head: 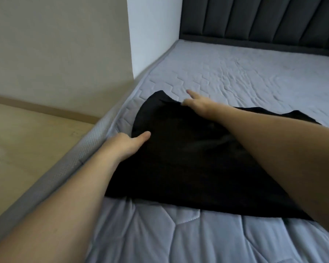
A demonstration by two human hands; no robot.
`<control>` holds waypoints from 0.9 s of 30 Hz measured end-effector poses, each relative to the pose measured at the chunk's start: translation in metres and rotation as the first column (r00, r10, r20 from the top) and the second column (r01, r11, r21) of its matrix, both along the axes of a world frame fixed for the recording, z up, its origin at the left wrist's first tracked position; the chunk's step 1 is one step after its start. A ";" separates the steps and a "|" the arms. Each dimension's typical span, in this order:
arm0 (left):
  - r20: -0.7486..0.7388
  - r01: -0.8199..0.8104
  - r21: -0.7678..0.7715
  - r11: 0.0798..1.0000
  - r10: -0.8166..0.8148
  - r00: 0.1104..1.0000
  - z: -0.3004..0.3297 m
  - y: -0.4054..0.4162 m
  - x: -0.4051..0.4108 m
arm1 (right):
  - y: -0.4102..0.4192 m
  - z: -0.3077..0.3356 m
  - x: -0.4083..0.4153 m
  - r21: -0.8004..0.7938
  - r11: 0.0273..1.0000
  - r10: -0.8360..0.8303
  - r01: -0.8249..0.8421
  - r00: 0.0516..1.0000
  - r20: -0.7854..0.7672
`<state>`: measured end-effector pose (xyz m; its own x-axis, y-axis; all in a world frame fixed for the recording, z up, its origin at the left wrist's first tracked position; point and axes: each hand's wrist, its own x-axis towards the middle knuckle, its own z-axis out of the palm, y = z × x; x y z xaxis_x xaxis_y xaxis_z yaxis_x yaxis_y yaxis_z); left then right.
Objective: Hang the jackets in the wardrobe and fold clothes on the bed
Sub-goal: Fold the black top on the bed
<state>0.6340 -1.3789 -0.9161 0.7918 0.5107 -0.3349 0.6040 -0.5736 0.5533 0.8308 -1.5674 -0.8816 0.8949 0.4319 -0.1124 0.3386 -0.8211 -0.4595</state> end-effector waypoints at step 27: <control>0.425 -0.246 0.888 0.388 -0.489 0.762 0.534 -0.127 -0.109 | -0.106 0.465 -0.162 0.988 0.074 -0.245 0.138 0.963 -0.116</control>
